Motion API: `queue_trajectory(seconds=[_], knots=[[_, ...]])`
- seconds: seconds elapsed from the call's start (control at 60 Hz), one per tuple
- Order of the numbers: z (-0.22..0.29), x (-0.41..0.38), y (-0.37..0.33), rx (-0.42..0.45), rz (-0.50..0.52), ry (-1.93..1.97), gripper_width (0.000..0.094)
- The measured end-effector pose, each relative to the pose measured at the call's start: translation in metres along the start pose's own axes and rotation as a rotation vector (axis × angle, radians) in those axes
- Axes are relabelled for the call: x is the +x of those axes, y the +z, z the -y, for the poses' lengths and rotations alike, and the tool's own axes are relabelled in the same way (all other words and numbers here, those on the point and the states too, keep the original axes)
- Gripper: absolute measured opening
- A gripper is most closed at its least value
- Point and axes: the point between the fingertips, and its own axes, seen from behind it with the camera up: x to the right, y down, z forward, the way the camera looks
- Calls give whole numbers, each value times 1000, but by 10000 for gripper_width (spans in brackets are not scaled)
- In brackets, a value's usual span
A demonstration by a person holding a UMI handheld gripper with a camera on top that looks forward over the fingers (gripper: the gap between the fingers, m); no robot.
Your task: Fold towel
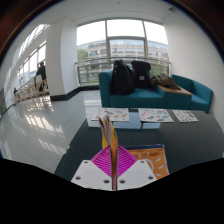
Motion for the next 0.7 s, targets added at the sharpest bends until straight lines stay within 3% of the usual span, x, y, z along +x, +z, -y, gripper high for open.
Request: queue_trajectory(seconds=[0.167, 0.25, 0.35, 0.4, 0.5, 0.7], knots=[[-22, 122, 4, -31, -148, 48, 70], [-52, 164, 12, -88, -208, 51, 272], [-64, 202, 19, -120, -234, 42, 623], [-61, 215, 8, -104, -250, 50, 700], [-30, 225, -24, -43, -240, 83, 742], [-14, 210, -105, 27, -147, 78, 798]])
